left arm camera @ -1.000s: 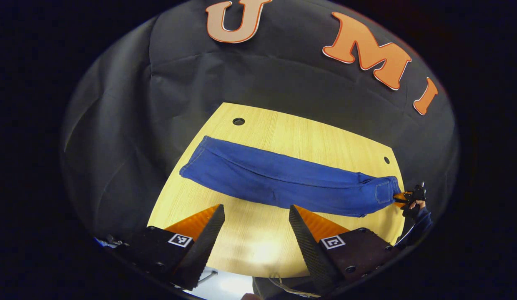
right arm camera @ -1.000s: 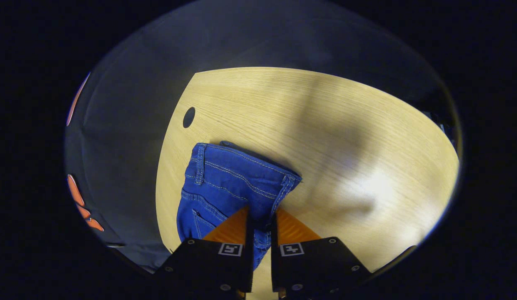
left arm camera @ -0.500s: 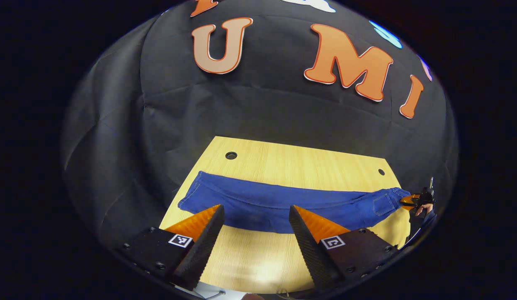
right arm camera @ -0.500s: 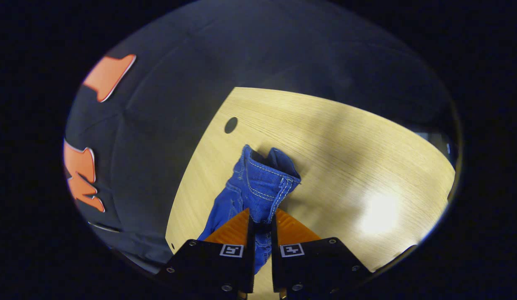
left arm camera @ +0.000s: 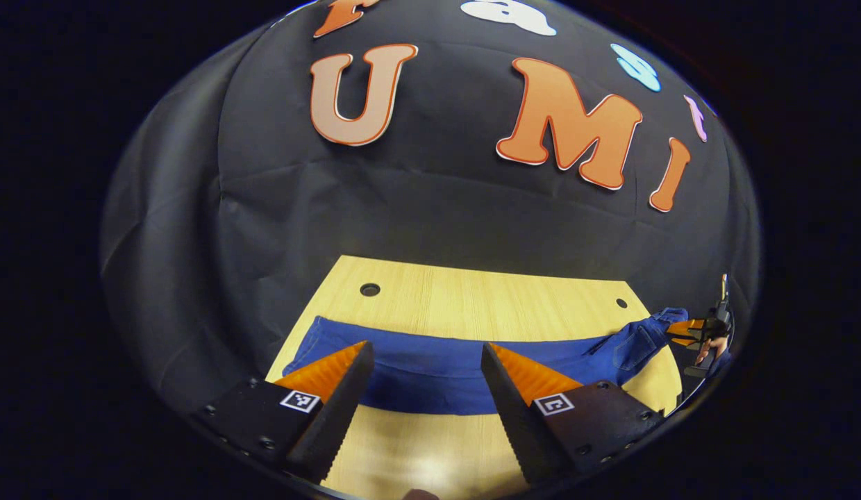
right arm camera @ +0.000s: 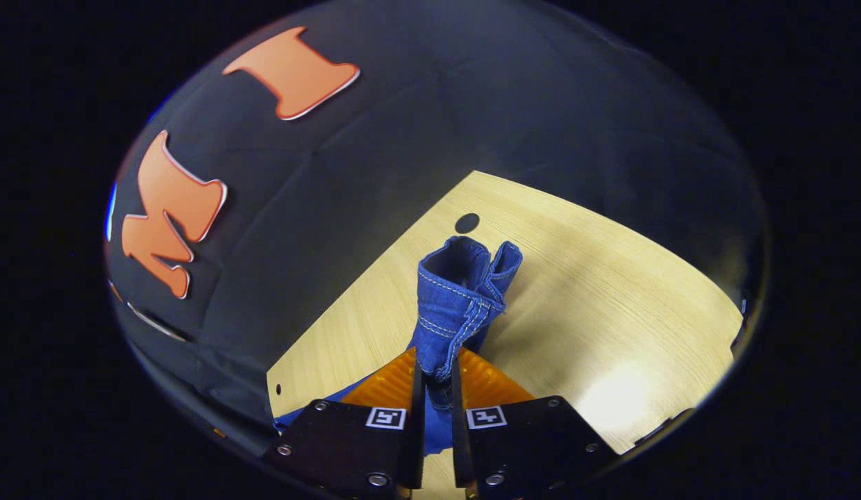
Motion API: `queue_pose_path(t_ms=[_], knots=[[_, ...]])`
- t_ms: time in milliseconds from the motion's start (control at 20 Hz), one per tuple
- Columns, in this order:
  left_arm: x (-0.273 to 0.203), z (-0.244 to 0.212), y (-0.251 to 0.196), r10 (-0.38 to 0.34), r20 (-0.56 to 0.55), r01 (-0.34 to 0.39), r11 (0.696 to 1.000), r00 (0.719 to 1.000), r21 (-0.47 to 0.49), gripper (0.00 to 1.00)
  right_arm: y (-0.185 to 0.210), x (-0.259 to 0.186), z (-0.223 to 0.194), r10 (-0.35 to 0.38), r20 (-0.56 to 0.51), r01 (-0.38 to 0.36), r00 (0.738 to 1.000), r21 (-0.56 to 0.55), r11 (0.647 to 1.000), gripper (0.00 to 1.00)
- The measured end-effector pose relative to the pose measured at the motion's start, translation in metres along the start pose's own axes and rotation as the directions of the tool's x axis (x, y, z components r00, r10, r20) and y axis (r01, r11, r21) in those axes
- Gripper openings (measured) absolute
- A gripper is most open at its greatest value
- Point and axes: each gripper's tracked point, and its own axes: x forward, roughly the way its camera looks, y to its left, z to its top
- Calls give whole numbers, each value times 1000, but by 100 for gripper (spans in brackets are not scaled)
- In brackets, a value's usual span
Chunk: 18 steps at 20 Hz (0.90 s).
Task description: Grasp the waist and the cuffs of the jeans and fold them to make the two legs overlap; first hold the waist and fold one-third of the jeans toward the cuffs, then hold the cuffs and fold the remaining one-third in the same direction to finish folding.
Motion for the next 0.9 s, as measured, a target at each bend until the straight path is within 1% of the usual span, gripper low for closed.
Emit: queue_pose_path(t_ms=[150,250,300,450,600,800,900], knots=[[9,-4,-2,-29,-15,29,999,999,-17,96,35,-7,-9,12,11,-11,1000,-114,993,18],[14,-5,4,-29,-15,28,999,999,-33,96,59,-12,-15,39,13,-37,999,-173,984,18],[16,-5,9,-24,-13,24,999,1000,-39,96,70,-18,-19,65,14,-61,998,-199,978,18],[18,-6,24,-13,-16,12,998,1000,-53,96,91,-27,-31,99,-5,-96,995,-281,955,18],[20,-9,41,4,-18,-6,997,1000,-74,96,130,-22,-50,136,-33,-139,990,-332,933,18],[23,-13,69,35,-22,-37,994,999,-98,96,162,-9,-80,155,-72,-171,985,-378,910,18],[25,-11,81,49,-8,-50,993,999,-108,96,174,-8,-94,163,-93,-187,982,-411,892,18]])
